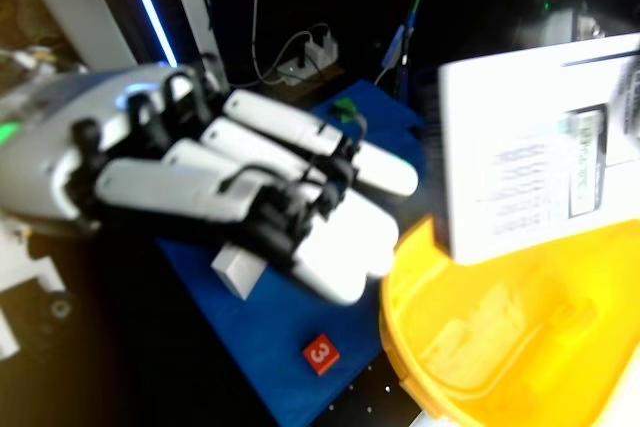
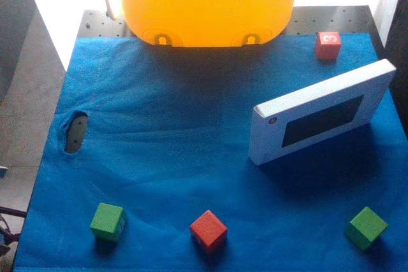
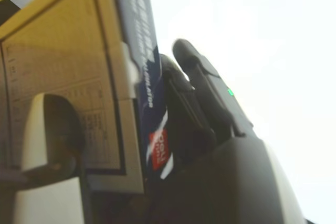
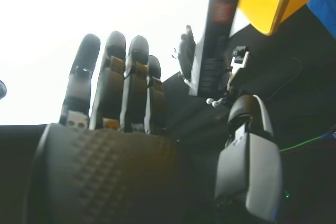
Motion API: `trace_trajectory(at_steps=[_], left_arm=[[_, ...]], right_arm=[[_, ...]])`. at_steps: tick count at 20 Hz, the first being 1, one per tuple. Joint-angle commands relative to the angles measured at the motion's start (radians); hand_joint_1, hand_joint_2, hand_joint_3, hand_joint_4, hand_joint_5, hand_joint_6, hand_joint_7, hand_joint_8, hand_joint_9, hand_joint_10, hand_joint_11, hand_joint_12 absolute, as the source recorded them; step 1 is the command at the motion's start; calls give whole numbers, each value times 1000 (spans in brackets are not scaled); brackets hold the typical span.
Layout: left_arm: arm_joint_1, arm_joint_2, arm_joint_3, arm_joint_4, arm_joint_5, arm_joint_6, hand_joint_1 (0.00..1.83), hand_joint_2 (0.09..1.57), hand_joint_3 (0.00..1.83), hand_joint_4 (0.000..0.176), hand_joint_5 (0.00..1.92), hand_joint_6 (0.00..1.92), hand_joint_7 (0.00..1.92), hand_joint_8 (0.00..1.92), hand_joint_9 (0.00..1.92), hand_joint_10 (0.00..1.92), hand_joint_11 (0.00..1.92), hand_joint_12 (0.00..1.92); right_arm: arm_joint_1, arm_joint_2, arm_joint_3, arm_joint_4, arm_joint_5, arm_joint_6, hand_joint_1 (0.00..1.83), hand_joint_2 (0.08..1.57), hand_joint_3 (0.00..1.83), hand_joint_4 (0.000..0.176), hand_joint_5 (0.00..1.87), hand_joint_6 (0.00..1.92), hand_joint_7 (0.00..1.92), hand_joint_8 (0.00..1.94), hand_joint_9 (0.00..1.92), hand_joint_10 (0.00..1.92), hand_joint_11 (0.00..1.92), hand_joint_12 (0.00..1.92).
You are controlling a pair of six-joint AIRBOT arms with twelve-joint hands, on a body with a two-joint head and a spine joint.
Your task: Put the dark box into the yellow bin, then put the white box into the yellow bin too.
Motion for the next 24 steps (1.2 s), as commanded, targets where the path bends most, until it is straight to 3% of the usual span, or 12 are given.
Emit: trace_trajectory(at_steps=[1, 4, 7, 10, 12, 14, 15, 16, 18, 19, 22, 24], left_arm=[[-8, 1, 8, -58, -101, -4, 1116, 856, 0, 58, 376, 0, 321, 0, 259, 0, 174, 163], [-4, 1, 14, -64, -100, -5, 1111, 861, 0, 77, 344, 0, 277, 0, 215, 0, 136, 143], [-3, 2, 16, -66, -99, -5, 1139, 859, 0, 62, 368, 10, 294, 7, 224, 3, 151, 145], [-1, 14, 5, -66, -99, -12, 1131, 858, 0, 80, 345, 0, 282, 0, 214, 0, 151, 141], [-1, 35, -15, -66, -93, -15, 1127, 859, 0, 54, 370, 10, 296, 5, 227, 5, 153, 137], [0, 53, -29, -66, -88, -15, 1162, 875, 5, 28, 379, 10, 311, 9, 230, 6, 139, 126], [4, 64, -37, -66, -84, -15, 1169, 882, 8, 29, 369, 4, 306, 6, 226, 3, 141, 126], [8, 74, -45, -66, -81, -15, 1153, 873, 3, 55, 378, 7, 317, 9, 229, 4, 149, 126], [16, 93, -63, -66, -74, -12, 1109, 882, 4, 40, 335, 2, 307, 7, 235, 9, 179, 129], [18, 98, -68, -66, -72, -9, 1111, 885, 4, 67, 316, 0, 283, 1, 217, 1, 162, 115], [34, 118, -86, -69, -60, 0, 1175, 875, 0, 25, 371, 5, 321, 4, 259, 5, 218, 110], [43, 125, -90, -77, -58, 4, 1184, 883, 4, 20, 382, 5, 328, 2, 263, 3, 235, 111]], right_arm=[[11, -3, 3, 5, 127, -2, 387, 949, 0, 0, 398, 5, 559, 7, 515, 18, 0, 1128], [11, -10, 5, 2, 127, -2, 386, 978, 6, 0, 378, 1, 541, 7, 515, 12, 0, 1074], [11, -17, 7, -2, 127, -2, 343, 962, 0, 0, 397, 3, 537, 3, 523, 5, 51, 1054], [10, -14, 3, -5, 125, -1, 328, 942, 0, 0, 370, 0, 502, 0, 479, 0, 5, 1016], [4, -6, -12, -7, 124, -1, 344, 928, 0, 0, 300, 1, 457, 2, 384, 5, 0, 855], [-12, 6, -34, -7, 124, 4, 338, 944, 0, 0, 274, 0, 462, 1, 401, 5, 1, 1047], [-28, 12, -44, -7, 124, 25, 344, 930, 0, 0, 251, 0, 436, 0, 392, 1, 0, 1051], [-42, 16, -46, -19, 124, 59, 325, 950, 3, 0, 217, 0, 414, 1, 387, 1, 0, 983], [-78, 26, -56, -26, 124, 106, 291, 936, 0, 0, 163, 2, 397, 0, 359, 1, 0, 807], [-92, 31, -62, -26, 124, 112, 282, 929, 0, 0, 164, 2, 392, 1, 377, 5, 0, 876], [-139, 52, -93, -28, 123, 115, 307, 883, 0, 0, 165, 2, 404, 6, 348, 2, 0, 856], [-172, 62, -114, -32, 122, 116, 343, 867, 0, 0, 163, 0, 370, 1, 295, 1, 0, 769]])
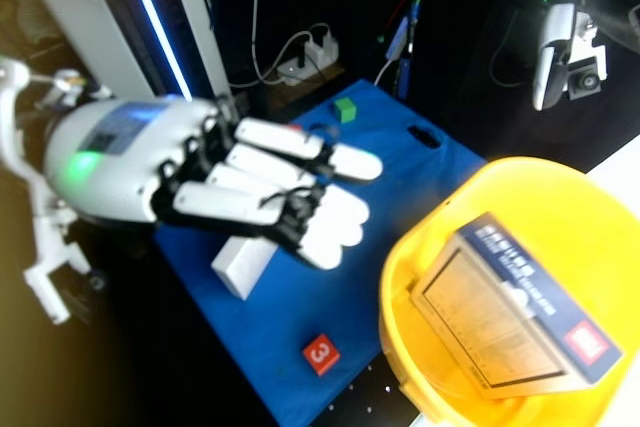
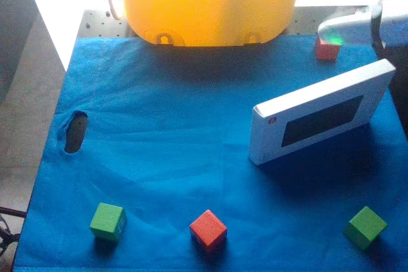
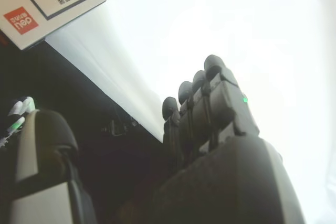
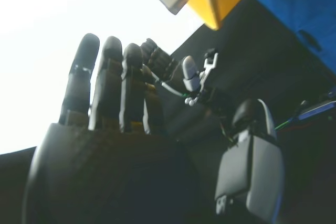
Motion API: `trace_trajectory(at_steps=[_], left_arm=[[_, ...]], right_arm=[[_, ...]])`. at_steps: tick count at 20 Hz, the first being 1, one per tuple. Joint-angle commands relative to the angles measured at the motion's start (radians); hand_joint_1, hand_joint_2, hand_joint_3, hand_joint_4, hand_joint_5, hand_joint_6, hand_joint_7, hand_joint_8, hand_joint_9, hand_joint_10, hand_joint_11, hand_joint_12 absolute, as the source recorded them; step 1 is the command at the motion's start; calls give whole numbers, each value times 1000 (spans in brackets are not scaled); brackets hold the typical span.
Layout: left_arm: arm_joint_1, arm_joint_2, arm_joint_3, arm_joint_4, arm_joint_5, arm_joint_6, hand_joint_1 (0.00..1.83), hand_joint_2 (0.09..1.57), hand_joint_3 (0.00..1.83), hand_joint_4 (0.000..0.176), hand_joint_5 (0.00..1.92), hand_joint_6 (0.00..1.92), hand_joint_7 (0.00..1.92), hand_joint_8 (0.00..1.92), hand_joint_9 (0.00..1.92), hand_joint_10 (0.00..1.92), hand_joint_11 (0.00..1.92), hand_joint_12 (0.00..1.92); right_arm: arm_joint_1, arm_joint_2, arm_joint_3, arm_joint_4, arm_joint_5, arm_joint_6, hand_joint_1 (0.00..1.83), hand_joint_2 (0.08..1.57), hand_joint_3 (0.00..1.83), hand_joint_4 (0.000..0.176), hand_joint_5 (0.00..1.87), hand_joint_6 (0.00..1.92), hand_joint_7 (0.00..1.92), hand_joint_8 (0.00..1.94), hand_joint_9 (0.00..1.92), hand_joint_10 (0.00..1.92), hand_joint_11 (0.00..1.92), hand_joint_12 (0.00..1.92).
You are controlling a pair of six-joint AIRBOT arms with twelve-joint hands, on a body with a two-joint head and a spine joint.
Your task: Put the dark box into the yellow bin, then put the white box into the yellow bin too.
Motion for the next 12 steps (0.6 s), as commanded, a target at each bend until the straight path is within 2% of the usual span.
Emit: trace_trajectory(at_steps=[1, 2, 3, 4, 5, 6, 7, 9, 10, 11, 12], left_arm=[[-7, 8, -5, -56, -91, 2, 1204, 881, 3, 43, 377, 2, 312, 0, 242, 0, 231, 107], [-1, 12, -8, -64, -91, 5, 1204, 881, 3, 43, 377, 2, 312, 0, 242, 0, 231, 107], [1, 15, -10, -65, -91, 6, 1198, 876, 0, 58, 386, 8, 283, 1, 215, 5, 233, 103], [1, 17, -12, -65, -89, 6, 1167, 879, 1, 56, 381, 5, 276, 0, 212, 3, 231, 99], [2, 17, -14, -65, -88, 7, 1176, 873, 0, 41, 396, 10, 295, 7, 241, 13, 258, 108], [3, 17, -15, -66, -88, 8, 1170, 877, 0, 41, 388, 5, 282, 1, 224, 5, 237, 97], [7, 17, -17, -70, -88, 12, 1164, 877, 0, 24, 399, 9, 287, 3, 227, 5, 240, 96], [17, 20, -19, -85, -92, 14, 1183, 871, 0, 58, 417, 13, 276, 0, 210, 1, 223, 86], [20, 21, -22, -90, -93, 14, 1180, 875, 0, 43, 415, 11, 278, 1, 214, 4, 222, 84], [20, 21, -23, -92, -93, 14, 1180, 875, 0, 50, 414, 9, 281, 2, 214, 4, 218, 81], [22, 21, -26, -94, -96, 14, 1177, 884, 4, 61, 402, 3, 268, 0, 208, 1, 207, 75]], right_arm=[[1, 1, -7, 6, 122, 6, 347, 839, 0, 7, 170, 3, 371, 2, 280, 0, 0, 758], [-14, 2, -13, 4, 122, 9, 347, 839, 0, 7, 170, 3, 371, 2, 280, 0, 0, 758], [-31, 2, -18, 1, 122, 14, 249, 858, 0, 0, 137, 1, 354, 1, 282, 6, 0, 792], [-52, 2, -23, 1, 122, 22, 223, 822, 0, 0, 164, 4, 390, 6, 324, 11, 0, 827], [-66, 1, -25, -1, 122, 29, 226, 805, 0, 0, 173, 5, 402, 8, 341, 15, 9, 839], [-88, -2, -25, -8, 121, 48, 245, 802, 0, 0, 175, 5, 380, 1, 337, 10, 1, 839], [-102, -8, -25, -11, 115, 54, 249, 787, 0, 15, 187, 5, 404, 6, 343, 8, 0, 796], [-115, -22, -23, -22, 98, 54, 264, 760, 0, 38, 190, 4, 403, 3, 315, 0, 2, 786], [-118, -30, -23, -31, 79, 54, 273, 740, 0, 50, 188, 1, 384, 4, 310, 0, 26, 727], [-118, -34, -22, -40, 64, 54, 276, 746, 0, 42, 179, 0, 377, 1, 321, 0, 55, 676], [-118, -42, -20, -50, 46, 54, 265, 763, 5, 12, 182, 2, 374, 0, 358, 13, 64, 663]])
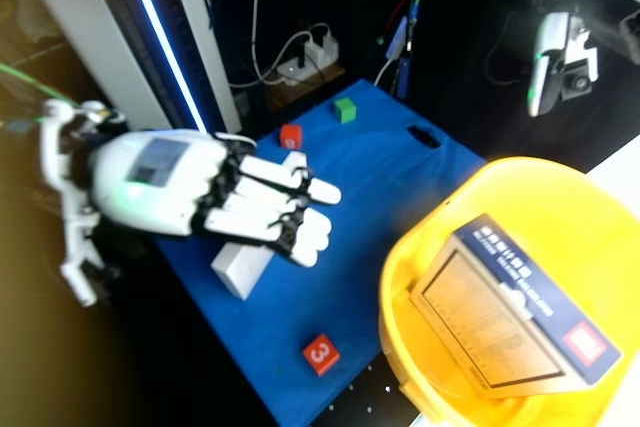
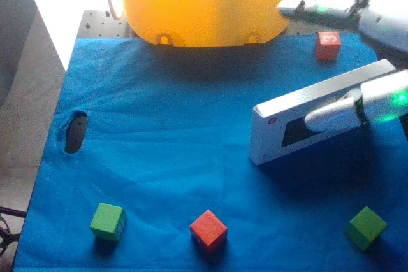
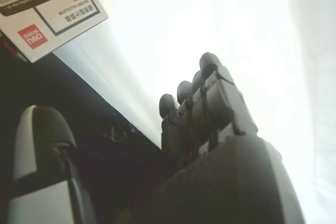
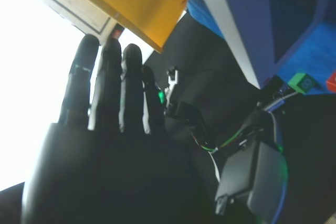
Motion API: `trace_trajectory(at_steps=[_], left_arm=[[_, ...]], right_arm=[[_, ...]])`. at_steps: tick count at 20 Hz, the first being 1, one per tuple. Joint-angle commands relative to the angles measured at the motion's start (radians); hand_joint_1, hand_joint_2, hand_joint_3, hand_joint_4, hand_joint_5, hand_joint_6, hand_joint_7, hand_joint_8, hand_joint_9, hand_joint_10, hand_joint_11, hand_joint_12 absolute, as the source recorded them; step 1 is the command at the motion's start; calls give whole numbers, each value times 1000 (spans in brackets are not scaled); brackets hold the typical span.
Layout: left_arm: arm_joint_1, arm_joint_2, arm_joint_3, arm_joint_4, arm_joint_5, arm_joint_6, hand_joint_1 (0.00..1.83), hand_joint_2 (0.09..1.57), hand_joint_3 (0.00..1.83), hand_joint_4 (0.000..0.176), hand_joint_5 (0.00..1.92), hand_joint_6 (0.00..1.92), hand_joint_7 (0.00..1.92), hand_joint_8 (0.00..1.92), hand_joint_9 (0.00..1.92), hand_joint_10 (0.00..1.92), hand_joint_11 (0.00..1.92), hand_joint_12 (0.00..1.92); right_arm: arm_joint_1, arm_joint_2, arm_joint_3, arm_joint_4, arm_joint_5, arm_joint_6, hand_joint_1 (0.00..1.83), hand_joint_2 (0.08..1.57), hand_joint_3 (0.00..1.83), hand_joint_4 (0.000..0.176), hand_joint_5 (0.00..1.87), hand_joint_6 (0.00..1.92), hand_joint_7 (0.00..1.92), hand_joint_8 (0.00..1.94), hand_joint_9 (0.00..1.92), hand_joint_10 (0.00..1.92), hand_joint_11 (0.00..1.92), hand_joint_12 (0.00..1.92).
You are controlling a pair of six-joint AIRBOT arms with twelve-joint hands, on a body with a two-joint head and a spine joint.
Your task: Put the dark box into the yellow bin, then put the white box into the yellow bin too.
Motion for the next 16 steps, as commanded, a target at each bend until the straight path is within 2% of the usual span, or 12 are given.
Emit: trace_trajectory(at_steps=[1, 3, 5, 7, 8, 9, 11, 12, 13, 14, 15, 16], left_arm=[[-5, 6, -6, -57, -108, -3, 1188, 885, 3, 52, 414, 7, 280, 5, 226, 7, 210, 75], [-1, 6, -7, -60, -109, -3, 1190, 895, 6, 64, 398, 0, 274, 2, 224, 4, 215, 75], [0, 7, -12, -60, -109, -3, 1196, 901, 6, 57, 397, 2, 262, 2, 214, 0, 200, 66], [0, 9, -15, -60, -111, -3, 1165, 891, 0, 28, 410, 7, 284, 10, 227, 5, 223, 73], [0, 9, -17, -60, -112, -3, 1155, 895, 2, 30, 413, 7, 279, 6, 216, 0, 207, 66], [0, 11, -18, -60, -114, -3, 1153, 900, 4, 18, 408, 4, 268, 0, 207, 0, 197, 61], [2, 15, -22, -60, -113, -3, 1129, 899, 3, 44, 429, 10, 264, 1, 190, 1, 191, 58], [4, 16, -22, -60, -113, -3, 1098, 899, 2, 82, 415, 3, 246, 0, 184, 0, 197, 60], [6, 16, -22, -60, -113, -3, 1085, 898, 2, 85, 410, 1, 244, 1, 193, 4, 194, 59], [6, 16, -22, -60, -113, -3, 1091, 900, 2, 80, 404, 0, 240, 0, 191, 3, 181, 53], [8, 17, -23, -60, -113, -3, 1114, 900, 2, 73, 397, 0, 228, 0, 183, 0, 166, 47], [10, 17, -23, -61, -113, -3, 1138, 902, 2, 54, 395, 0, 225, 0, 177, 0, 150, 40]], right_arm=[[6, -8, 9, 6, 85, 3, 266, 788, 15, 0, 184, 3, 375, 1, 351, 9, 67, 659], [1, -27, 21, 0, 62, 3, 373, 777, 4, 0, 199, 5, 360, 0, 324, 1, 5, 598], [-21, -47, 36, 0, 57, 16, 389, 770, 0, 3, 211, 6, 378, 7, 318, 0, 22, 596], [-45, -63, 53, 2, 56, 42, 464, 781, 1, 0, 261, 0, 446, 1, 366, 1, 108, 545], [-52, -70, 60, 3, 55, 42, 519, 783, 0, 0, 304, 4, 485, 3, 388, 1, 168, 483], [-57, -80, 69, 10, 55, 42, 621, 842, 0, 0, 383, 1, 561, 0, 475, 3, 271, 419], [-58, -97, 86, 15, 55, 42, 1052, 986, 2, 0, 669, 12, 815, 10, 785, 15, 490, 331], [-58, -101, 90, 17, 55, 42, 1228, 1042, 3, 0, 980, 545, 1113, 632, 1144, 236, 747, 1092], [-58, -101, 91, 18, 55, 42, 1261, 1091, 4, 0, 1037, 579, 1032, 1090, 1109, 1013, 898, 1557], [-58, -101, 93, 21, 55, 42, 1265, 1092, 1, 0, 1058, 626, 1038, 1106, 1001, 1118, 848, 1578], [-58, -101, 94, 23, 55, 42, 1194, 1079, 0, 0, 1065, 779, 977, 1470, 1084, 1760, 1113, 1852], [-58, -101, 96, 24, 55, 42, 1251, 1101, 0, 0, 1051, 691, 995, 1260, 966, 1577, 930, 1823]])
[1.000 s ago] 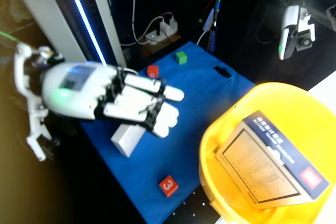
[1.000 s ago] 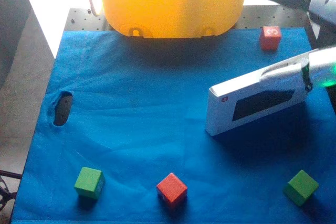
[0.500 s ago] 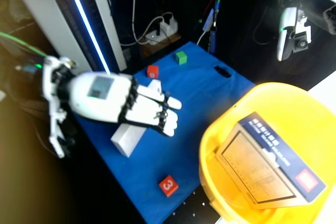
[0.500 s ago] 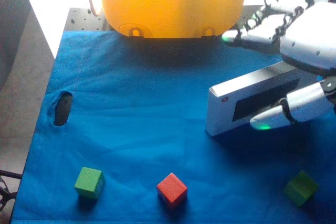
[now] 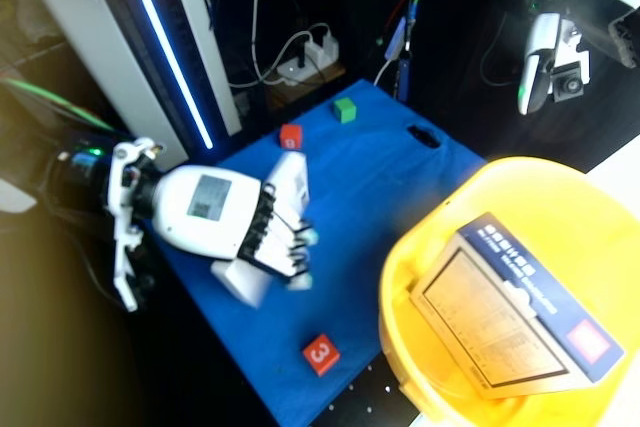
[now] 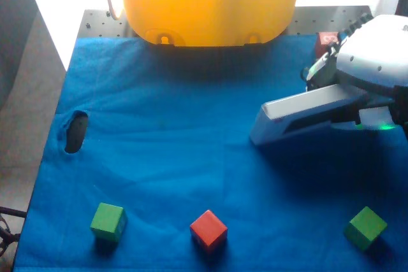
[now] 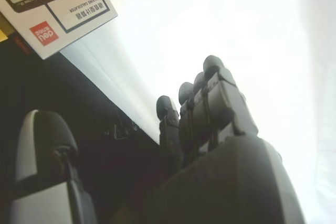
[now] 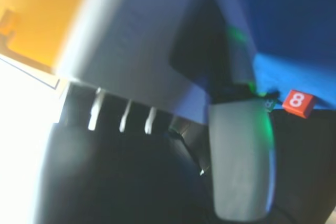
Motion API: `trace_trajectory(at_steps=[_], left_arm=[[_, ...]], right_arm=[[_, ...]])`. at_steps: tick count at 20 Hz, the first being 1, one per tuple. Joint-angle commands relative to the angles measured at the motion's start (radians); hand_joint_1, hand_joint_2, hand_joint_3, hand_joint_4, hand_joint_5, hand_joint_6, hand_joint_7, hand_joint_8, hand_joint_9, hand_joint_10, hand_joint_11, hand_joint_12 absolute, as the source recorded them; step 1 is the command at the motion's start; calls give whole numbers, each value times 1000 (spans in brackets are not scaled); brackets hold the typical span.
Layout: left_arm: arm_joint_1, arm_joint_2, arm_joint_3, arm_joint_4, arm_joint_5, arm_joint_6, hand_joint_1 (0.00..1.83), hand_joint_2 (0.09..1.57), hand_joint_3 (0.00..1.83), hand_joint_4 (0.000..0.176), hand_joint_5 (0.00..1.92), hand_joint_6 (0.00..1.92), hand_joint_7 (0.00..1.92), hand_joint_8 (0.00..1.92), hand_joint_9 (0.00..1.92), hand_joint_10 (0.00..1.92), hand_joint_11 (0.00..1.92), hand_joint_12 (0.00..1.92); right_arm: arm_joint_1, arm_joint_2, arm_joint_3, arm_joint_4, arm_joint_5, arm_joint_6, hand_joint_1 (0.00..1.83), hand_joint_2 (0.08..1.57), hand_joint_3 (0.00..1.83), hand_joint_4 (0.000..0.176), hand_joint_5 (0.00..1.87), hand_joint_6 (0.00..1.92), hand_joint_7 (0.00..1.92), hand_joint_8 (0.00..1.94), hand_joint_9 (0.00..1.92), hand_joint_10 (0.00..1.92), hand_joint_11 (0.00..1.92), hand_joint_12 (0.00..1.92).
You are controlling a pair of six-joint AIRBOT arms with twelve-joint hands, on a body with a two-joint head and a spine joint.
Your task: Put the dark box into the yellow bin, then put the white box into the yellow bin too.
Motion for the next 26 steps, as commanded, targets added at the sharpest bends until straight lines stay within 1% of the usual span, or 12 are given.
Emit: trace_trajectory(at_steps=[1, 2, 3, 8, 9, 12, 15, 17, 20, 21, 22, 26], left_arm=[[-7, 5, 0, -50, -99, -3, 1139, 917, 2, 57, 384, 0, 203, 0, 239, 7, 118, 26], [-6, 5, 0, -50, -99, -3, 1142, 912, 0, 58, 398, 1, 216, 0, 505, 35, 163, 46], [-3, 5, 0, -50, -99, -3, 1131, 902, 0, 62, 410, 4, 232, 6, 394, 6, 184, 56], [5, 5, 1, -50, -99, 1, 1141, 920, 4, 37, 397, 2, 229, 2, 223, 11, 167, 55], [6, 4, 1, -50, -99, 2, 1115, 914, 1, 67, 391, 0, 230, 3, 226, 10, 152, 51], [10, 2, 2, -50, -98, 3, 1159, 915, 0, 49, 402, 5, 244, 7, 211, 9, 187, 72], [13, -2, 3, -51, -99, 5, 1132, 910, 0, 65, 402, 3, 244, 4, 180, 0, 197, 80], [13, -4, 3, -51, -99, 8, 1123, 917, 2, 57, 385, 0, 241, 2, 184, 2, 196, 83], [16, -6, 4, -52, -103, 9, 1095, 919, 1, 86, 374, 3, 237, 4, 189, 3, 203, 90], [18, -7, 3, -55, -107, 9, 1106, 907, 0, 87, 390, 9, 252, 9, 200, 7, 210, 95], [19, -9, 3, -56, -108, 9, 1106, 908, 0, 79, 390, 8, 253, 8, 204, 7, 208, 95], [24, -12, 1, -58, -119, 9, 1125, 912, 0, 74, 387, 3, 264, 7, 214, 6, 207, 100]], right_arm=[[10, -1, 4, 8, 110, -3, 1236, 1096, 0, 0, 1024, 805, 1039, 1044, 958, 1333, 847, 1647], [10, -2, 4, 10, 111, -3, 1251, 1097, 0, 0, 1048, 708, 1022, 1124, 976, 1433, 896, 1727], [11, -3, 4, 10, 112, -3, 1264, 1102, 0, 0, 1054, 647, 1008, 1192, 1006, 1568, 974, 1814], [58, 12, 4, 5, 127, -3, 1218, 1111, 1, 29, 1016, 900, 974, 1040, 932, 930, 638, 1475], [68, 16, 4, 2, 132, -3, 1218, 1109, 0, 25, 997, 913, 1000, 1016, 946, 931, 692, 1487], [117, 25, 8, -13, 138, -16, 1259, 1118, 1, 0, 1030, 648, 973, 1263, 914, 1421, 600, 1779], [170, 33, 10, -16, 137, -64, 1268, 1105, 0, 0, 1026, 692, 1019, 1166, 916, 1261, 740, 1641], [217, 38, 11, -24, 134, -104, 1254, 1144, 2, 0, 962, 744, 932, 1345, 898, 1550, 804, 1834], [276, 37, 13, -24, 124, -172, 1248, 1107, 0, 0, 927, 947, 1085, 954, 986, 1036, 805, 1460], [303, 37, 14, -25, 109, -210, 1244, 1157, 2, 0, 928, 808, 908, 1363, 895, 1579, 818, 1829], [317, 34, 19, -36, 101, -210, 1182, 1121, 0, 0, 973, 928, 941, 1365, 911, 1720, 867, 1903], [351, 10, 59, -41, 72, -210, 1261, 1110, 0, 0, 933, 896, 1068, 1041, 961, 1247, 836, 1585]])
